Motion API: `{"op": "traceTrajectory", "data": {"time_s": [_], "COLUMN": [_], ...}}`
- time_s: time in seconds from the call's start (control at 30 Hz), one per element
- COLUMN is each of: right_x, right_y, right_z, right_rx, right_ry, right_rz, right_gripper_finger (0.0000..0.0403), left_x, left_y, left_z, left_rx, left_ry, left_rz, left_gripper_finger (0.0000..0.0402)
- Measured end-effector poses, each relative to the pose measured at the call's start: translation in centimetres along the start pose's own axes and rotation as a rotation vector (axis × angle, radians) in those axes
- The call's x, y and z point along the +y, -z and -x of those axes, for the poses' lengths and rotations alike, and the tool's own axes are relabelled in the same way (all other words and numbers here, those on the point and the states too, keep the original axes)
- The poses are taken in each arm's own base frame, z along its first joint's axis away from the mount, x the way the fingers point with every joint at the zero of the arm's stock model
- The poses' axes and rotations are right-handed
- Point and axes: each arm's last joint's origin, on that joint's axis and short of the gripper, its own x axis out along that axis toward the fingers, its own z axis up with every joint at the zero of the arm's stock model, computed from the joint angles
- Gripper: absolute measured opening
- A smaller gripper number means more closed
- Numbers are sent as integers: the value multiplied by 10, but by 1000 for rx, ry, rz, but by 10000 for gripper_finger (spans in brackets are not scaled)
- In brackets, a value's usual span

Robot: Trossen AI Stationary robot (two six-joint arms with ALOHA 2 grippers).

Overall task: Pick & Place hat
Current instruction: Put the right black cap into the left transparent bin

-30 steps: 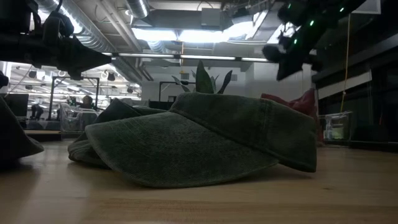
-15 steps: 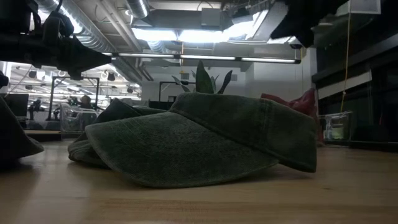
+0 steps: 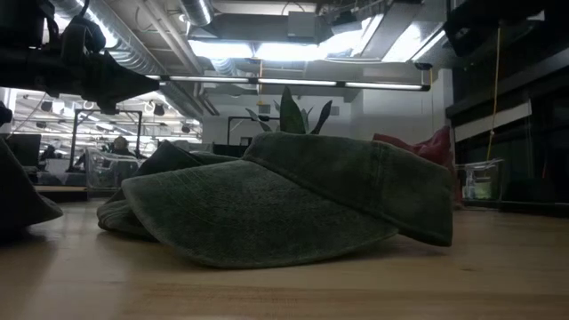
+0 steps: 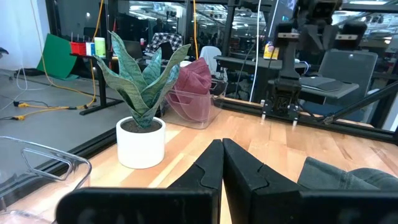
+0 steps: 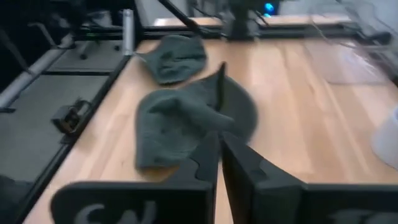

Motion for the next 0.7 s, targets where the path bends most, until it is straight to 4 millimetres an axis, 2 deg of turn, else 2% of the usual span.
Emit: {"op": "traceTrajectory", "data": {"time_s": [0.23,0.7], "right_x": [8,10], "right_y": [33,77], "right_z": [-2,-6], "right_rx": [-135,-361], "right_ry": [-96,-196], "right_rz": [-81,70], "right_gripper_finger": [25,25], "left_x": [0,0], "left_y": [0,0], "left_z": [0,0], "left_rx": [0,0], "left_ry": [0,0], "left_rz": [0,0], "left_gripper_finger": [4,4]}}
